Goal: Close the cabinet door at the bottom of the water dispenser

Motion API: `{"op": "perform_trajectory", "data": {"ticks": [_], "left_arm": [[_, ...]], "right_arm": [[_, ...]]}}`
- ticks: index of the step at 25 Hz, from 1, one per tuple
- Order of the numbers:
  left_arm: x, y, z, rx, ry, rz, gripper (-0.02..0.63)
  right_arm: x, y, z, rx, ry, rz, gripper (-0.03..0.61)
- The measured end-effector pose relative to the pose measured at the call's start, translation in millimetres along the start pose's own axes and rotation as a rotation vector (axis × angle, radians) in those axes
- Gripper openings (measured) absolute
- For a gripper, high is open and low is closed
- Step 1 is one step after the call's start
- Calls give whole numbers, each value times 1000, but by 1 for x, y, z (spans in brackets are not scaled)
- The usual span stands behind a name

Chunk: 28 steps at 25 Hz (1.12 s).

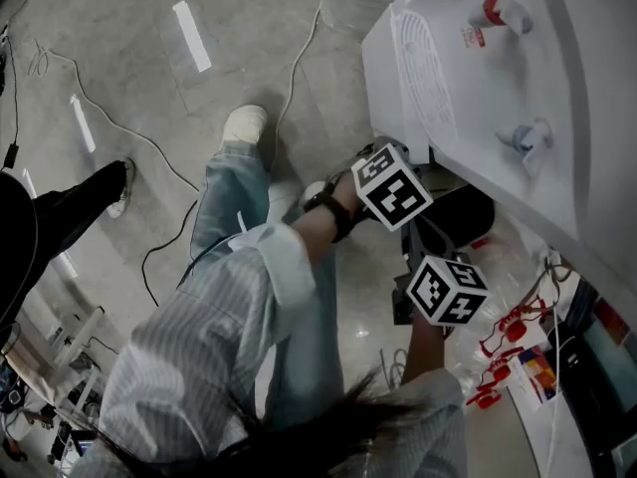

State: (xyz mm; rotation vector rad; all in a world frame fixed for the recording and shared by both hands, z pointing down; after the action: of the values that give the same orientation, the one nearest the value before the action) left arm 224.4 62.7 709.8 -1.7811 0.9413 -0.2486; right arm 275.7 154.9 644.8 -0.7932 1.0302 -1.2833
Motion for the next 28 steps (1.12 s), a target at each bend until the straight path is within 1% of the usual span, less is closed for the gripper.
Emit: {"op": "perform_trajectory", "data": {"ticks": [9, 16, 22, 24, 28], "left_arm": [[4, -3, 2, 21, -3, 3, 156], [5, -3, 4, 13, -6, 5, 156], [8, -4, 4, 11, -5, 28, 155], [9, -5, 3, 13, -4, 32, 146], [13, -7, 5, -1, -6, 40, 146]], "right_arm": [[-9, 2, 16, -6, -16, -2, 14], [-11, 1, 19, -1, -12, -12, 14], [-11, -1, 23, -6, -13, -19, 14], [-9, -1, 25, -8, -14, -21, 14], [-9, 0, 27, -15, -13, -24, 14]]}}
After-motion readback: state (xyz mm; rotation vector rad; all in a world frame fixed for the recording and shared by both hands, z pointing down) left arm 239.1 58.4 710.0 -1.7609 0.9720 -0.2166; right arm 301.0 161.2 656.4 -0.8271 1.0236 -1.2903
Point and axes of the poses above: the fingertips, and each gripper's own axes: y backward along the fingers, z to its right, x out of its top, the point moved 6 cm from there along y, backward along the fingers, and after that the axes turned 14 degrees about -z, right-handed, at the moved point
